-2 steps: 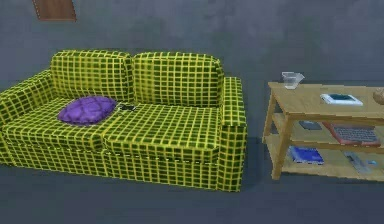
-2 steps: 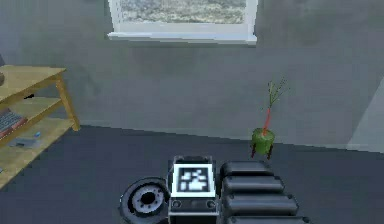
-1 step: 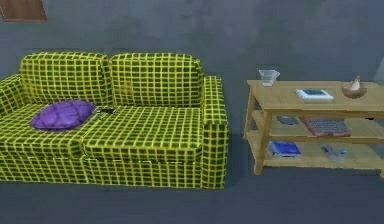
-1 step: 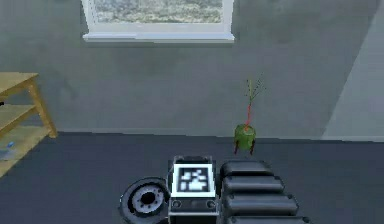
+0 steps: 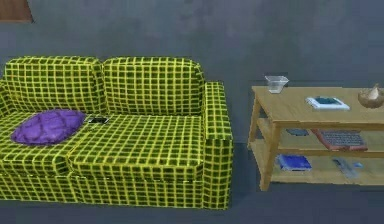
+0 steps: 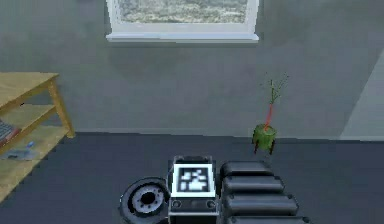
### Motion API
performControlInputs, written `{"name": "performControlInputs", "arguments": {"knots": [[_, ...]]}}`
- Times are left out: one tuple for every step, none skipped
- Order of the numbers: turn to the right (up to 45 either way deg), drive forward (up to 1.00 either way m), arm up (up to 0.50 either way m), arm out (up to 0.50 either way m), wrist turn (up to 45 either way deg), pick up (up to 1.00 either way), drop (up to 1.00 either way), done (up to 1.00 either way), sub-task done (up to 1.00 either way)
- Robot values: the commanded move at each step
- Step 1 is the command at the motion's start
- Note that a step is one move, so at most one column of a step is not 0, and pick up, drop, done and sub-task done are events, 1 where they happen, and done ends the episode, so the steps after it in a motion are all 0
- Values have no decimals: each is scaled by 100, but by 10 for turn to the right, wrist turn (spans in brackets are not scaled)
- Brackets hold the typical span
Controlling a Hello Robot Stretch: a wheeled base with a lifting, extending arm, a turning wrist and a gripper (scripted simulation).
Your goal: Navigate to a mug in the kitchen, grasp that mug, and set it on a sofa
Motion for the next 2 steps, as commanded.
{"name": "performControlInputs", "arguments": {"knots": [[-450, 0, 0, 0, 0, 0, 0, 0, 0], [-60, 0, 0, 0, 0, 0, 0, 0, 0]]}}
